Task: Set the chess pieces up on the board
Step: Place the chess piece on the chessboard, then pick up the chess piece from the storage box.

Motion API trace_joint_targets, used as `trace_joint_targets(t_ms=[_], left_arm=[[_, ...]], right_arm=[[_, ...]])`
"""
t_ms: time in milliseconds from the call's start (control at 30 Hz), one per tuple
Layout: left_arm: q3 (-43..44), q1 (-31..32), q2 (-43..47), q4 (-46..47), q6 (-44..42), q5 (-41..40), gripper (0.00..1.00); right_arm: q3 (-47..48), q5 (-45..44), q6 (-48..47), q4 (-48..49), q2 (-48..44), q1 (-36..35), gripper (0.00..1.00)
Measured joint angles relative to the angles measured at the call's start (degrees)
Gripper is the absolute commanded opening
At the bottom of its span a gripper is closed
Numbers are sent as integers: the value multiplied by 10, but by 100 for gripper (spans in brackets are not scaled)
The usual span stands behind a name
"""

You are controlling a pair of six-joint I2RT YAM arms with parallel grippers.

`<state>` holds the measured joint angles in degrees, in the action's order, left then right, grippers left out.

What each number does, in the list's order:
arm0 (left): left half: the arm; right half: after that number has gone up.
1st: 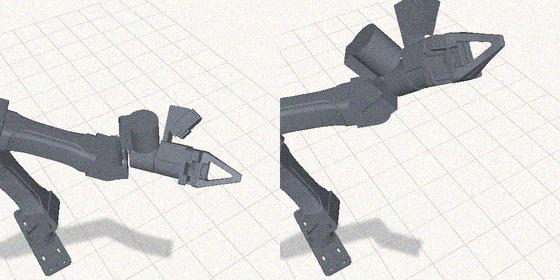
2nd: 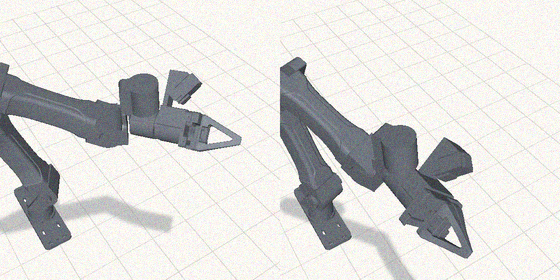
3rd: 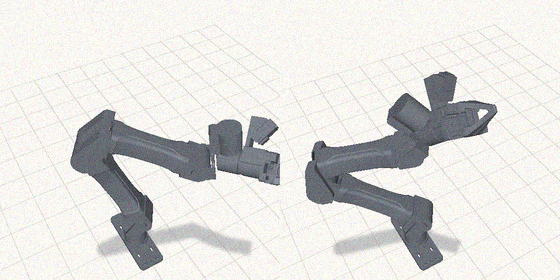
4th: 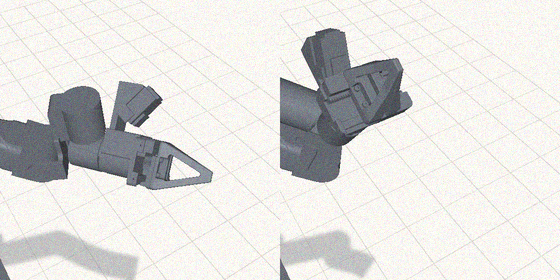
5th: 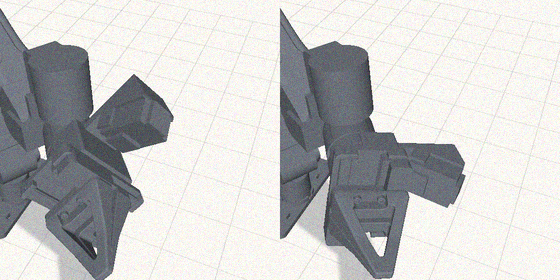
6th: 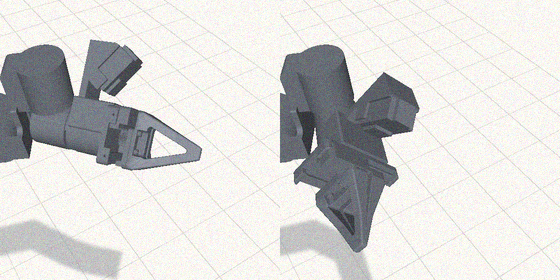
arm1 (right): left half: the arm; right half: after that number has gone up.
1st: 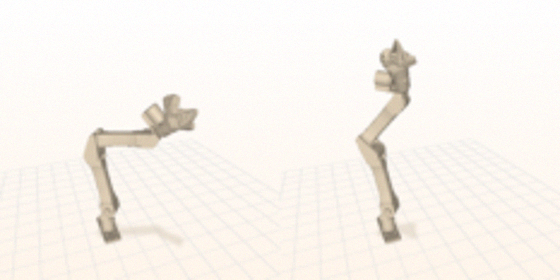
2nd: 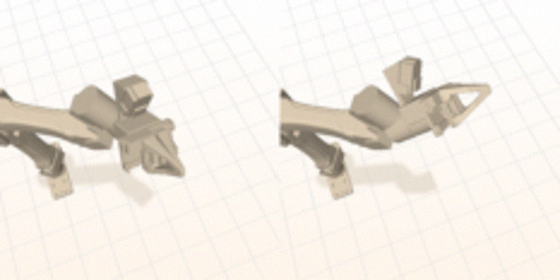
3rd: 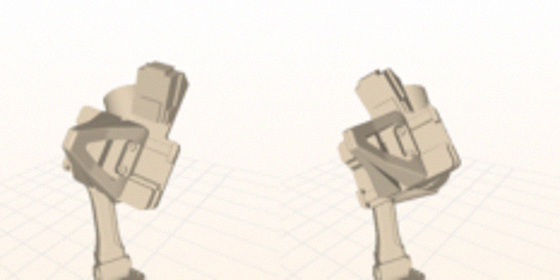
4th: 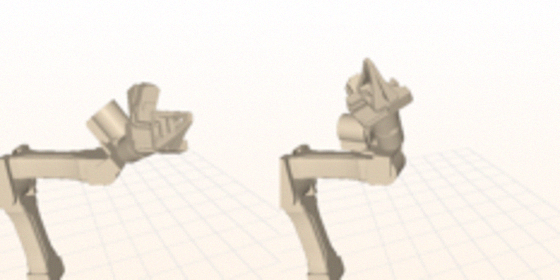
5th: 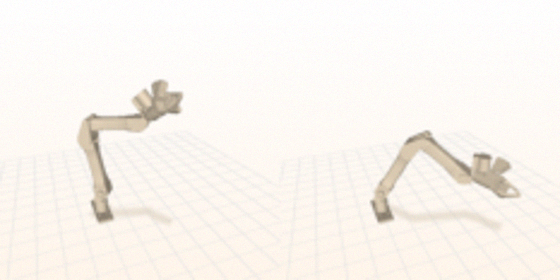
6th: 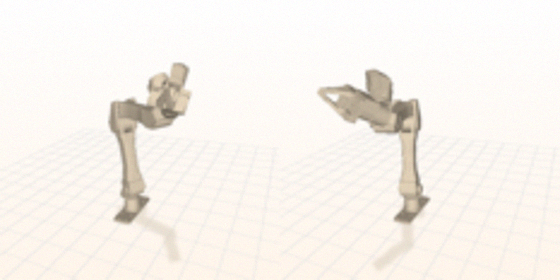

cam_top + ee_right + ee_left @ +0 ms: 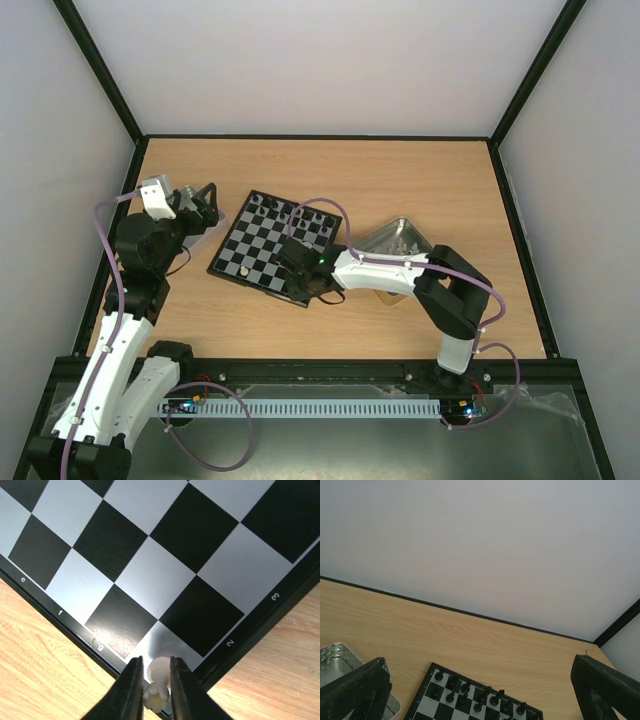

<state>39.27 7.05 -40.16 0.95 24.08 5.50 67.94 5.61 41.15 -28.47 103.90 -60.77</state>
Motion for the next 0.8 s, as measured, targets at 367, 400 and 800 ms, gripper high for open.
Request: trace_joint_targets(t_ms=[367,400,800], left_arm=[[0,0,0,0,0,0,99],[0,0,0,0,0,0,99],[0,0,0,0,0,0,99]], right_arm=[[19,-45,7,-12,-15,4,37],[19,-49,9,-12,-20,5,37],[-91,-118,26,22,-213,242,32]])
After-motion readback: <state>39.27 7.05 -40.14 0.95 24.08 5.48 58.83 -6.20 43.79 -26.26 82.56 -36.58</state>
